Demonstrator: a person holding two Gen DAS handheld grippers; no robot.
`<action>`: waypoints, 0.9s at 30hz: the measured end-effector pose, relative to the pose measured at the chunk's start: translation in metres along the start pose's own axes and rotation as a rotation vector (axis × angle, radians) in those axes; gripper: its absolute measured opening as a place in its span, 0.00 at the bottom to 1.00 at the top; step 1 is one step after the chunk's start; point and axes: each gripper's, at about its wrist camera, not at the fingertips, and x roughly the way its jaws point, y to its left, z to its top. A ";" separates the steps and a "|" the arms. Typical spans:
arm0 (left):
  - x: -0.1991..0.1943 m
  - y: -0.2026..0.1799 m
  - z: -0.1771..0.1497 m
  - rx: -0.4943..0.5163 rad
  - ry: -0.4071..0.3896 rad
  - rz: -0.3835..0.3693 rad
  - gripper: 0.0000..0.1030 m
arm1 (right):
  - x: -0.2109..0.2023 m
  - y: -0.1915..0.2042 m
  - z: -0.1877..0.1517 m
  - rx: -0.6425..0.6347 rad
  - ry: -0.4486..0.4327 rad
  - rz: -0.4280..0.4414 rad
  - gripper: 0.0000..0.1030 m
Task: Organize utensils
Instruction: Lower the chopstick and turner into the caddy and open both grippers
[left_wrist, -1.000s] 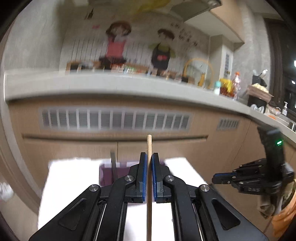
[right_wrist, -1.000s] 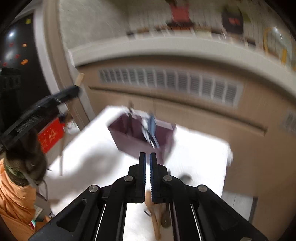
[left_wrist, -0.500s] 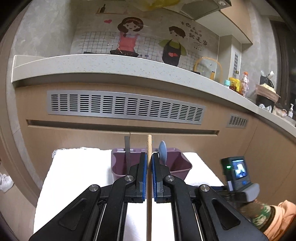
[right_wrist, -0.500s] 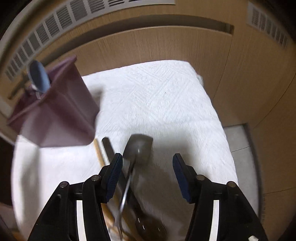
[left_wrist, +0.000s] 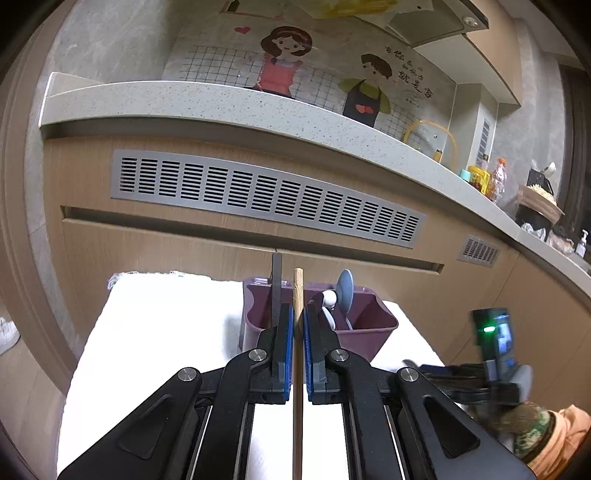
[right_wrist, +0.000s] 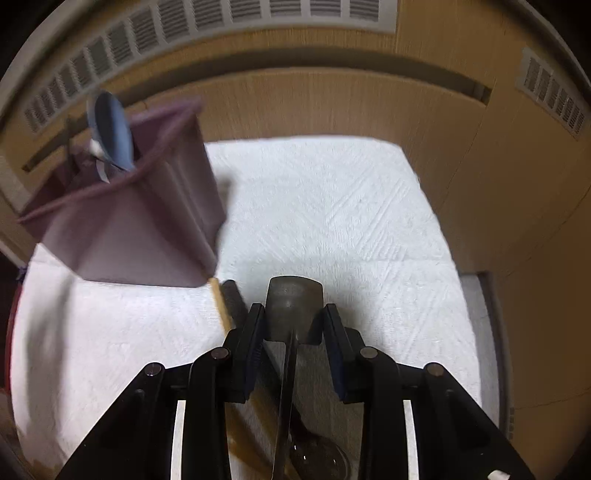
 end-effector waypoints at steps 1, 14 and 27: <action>-0.001 -0.001 0.000 -0.003 -0.001 0.002 0.05 | -0.010 -0.001 -0.001 -0.007 -0.022 0.022 0.28; -0.021 -0.036 0.050 0.033 -0.101 -0.028 0.05 | -0.147 0.023 0.004 -0.160 -0.407 0.187 0.28; 0.026 -0.056 0.135 0.145 -0.391 -0.011 0.05 | -0.183 0.071 0.106 -0.295 -0.891 0.250 0.28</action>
